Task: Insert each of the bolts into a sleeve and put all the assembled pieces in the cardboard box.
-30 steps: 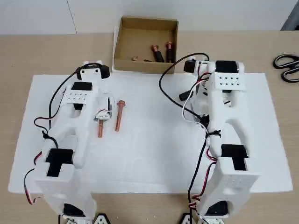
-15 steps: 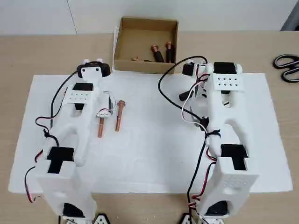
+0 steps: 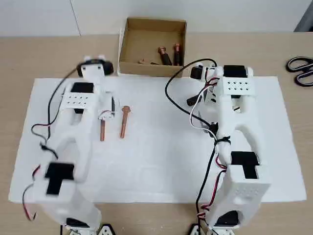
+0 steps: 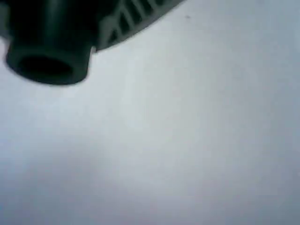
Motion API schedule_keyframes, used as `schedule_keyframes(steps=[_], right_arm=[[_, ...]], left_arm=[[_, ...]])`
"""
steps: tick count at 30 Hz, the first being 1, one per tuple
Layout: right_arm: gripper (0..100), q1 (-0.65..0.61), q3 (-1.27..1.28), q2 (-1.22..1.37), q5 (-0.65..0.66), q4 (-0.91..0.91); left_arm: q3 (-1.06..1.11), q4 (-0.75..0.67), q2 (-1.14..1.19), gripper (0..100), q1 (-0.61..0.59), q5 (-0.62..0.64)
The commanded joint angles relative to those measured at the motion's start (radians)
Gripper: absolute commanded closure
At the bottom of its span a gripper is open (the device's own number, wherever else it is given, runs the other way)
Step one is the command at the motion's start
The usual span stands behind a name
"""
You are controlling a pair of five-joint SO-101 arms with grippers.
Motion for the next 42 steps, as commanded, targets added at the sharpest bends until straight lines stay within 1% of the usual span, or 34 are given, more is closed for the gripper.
schedule_keyframes(steps=[1,5,10,14,16,18,21,24,26,28,32,34,37,42], right_arm=[[99.5,-0.002,-0.009,-0.082,0.009,0.016],[99.5,-0.004,-0.009,-0.189,0.009,0.019],[99.5,-0.001,-0.005,-0.467,0.009,0.027],[99.5,-0.016,-0.003,-0.734,0.008,0.027],[99.5,-0.033,0.011,-0.872,0.009,0.024],[99.5,-0.050,0.074,-0.997,0.006,0.018],[99.5,-0.064,0.242,-1.155,0.008,0.013],[99.5,-0.064,0.446,-1.273,0.009,-0.051],[99.5,-0.065,0.600,-1.342,0.003,-0.159],[99.5,-0.070,0.746,-1.402,0.003,-0.305],[99.5,-0.070,0.999,-1.515,0.002,-0.572],[99.5,-0.070,1.122,-1.563,0.002,-0.664],[99.5,-0.070,1.289,-1.620,0.002,-0.742],[99.5,-0.071,1.444,-1.722,-0.012,-0.773]], left_arm=[[-0.018,0.092,-0.213,99,-0.006,0.000],[-0.013,0.183,-0.384,99,-0.003,0.000],[0.001,0.244,-0.531,99,-0.002,-0.002],[0.061,0.242,-0.612,99,0.000,0.002],[0.079,0.213,-0.647,99,0.000,0.006],[0.093,0.181,-0.694,99,0.000,0.064],[0.145,0.078,-0.761,99,0.014,0.158],[0.248,-0.052,-0.818,99,0.080,0.195],[0.325,-0.143,-0.853,99,0.135,0.222],[0.387,-0.242,-0.890,99,0.181,0.253],[0.493,-0.460,-0.936,99,0.249,0.265],[0.524,-0.505,-0.947,99,0.285,0.265],[0.536,-0.545,-0.945,99,0.328,0.265],[0.538,-0.620,-0.945,99,0.385,0.267]])
